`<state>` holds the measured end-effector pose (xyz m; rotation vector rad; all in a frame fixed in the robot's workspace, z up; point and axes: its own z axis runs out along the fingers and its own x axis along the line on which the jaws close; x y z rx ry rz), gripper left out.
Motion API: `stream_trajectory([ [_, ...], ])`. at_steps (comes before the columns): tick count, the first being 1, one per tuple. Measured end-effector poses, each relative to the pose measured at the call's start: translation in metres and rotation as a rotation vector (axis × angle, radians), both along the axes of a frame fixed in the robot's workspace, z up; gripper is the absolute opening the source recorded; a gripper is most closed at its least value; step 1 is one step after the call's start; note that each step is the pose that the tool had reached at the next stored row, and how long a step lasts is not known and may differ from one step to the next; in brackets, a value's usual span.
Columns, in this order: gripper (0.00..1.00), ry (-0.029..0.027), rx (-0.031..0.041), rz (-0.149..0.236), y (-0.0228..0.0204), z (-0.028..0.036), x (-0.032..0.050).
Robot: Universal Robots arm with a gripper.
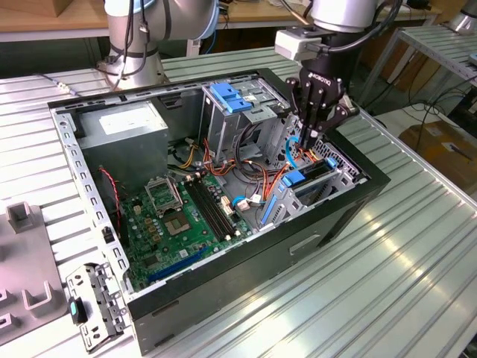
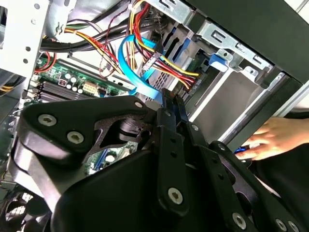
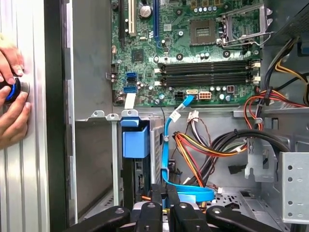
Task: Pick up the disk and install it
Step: 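Insert the second disk wire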
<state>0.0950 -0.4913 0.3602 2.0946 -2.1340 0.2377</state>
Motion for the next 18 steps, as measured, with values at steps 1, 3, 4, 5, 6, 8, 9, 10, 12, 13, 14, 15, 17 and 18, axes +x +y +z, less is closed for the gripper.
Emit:
stream_trajectory([
  [1, 0.16, -0.0042, -0.0001, 0.003, -0.0005, -0.0004, -0.0004],
  [3, 0.16, -0.0171, 0.0003, 0.012, -0.0019, -0.0022, -0.0019],
  [4, 0.16, -0.0190, 0.0009, 0.014, -0.0022, -0.0027, -0.0030],
  [5, 0.16, -0.0197, 0.0010, 0.015, -0.0024, -0.0030, -0.0049],
  [6, 0.16, -0.0199, 0.0011, 0.015, -0.0025, -0.0032, -0.0073],
  [8, 0.16, -0.0201, 0.0018, 0.016, -0.0031, -0.0039, -0.0118],
  [9, 0.16, -0.0204, 0.0034, 0.016, -0.0045, -0.0040, -0.0130],
  [10, 0.16, -0.0211, 0.0075, 0.016, -0.0062, -0.0044, -0.0135],
  [12, 0.16, -0.0225, 0.0187, 0.017, -0.0119, -0.0054, -0.0140],
  [13, 0.16, -0.0230, 0.0233, 0.017, -0.0141, -0.0057, -0.0141],
  [14, 0.16, -0.0237, 0.0325, 0.018, -0.0183, -0.0064, -0.0144],
  [15, 0.16, -0.0247, 0.0480, 0.018, -0.0240, -0.0073, -0.0147],
  [17, 0.16, -0.0261, 0.0657, 0.019, -0.0292, -0.0080, -0.0149],
  [18, 0.16, -0.0274, 0.0781, 0.019, -0.0331, -0.0085, -0.0151],
])
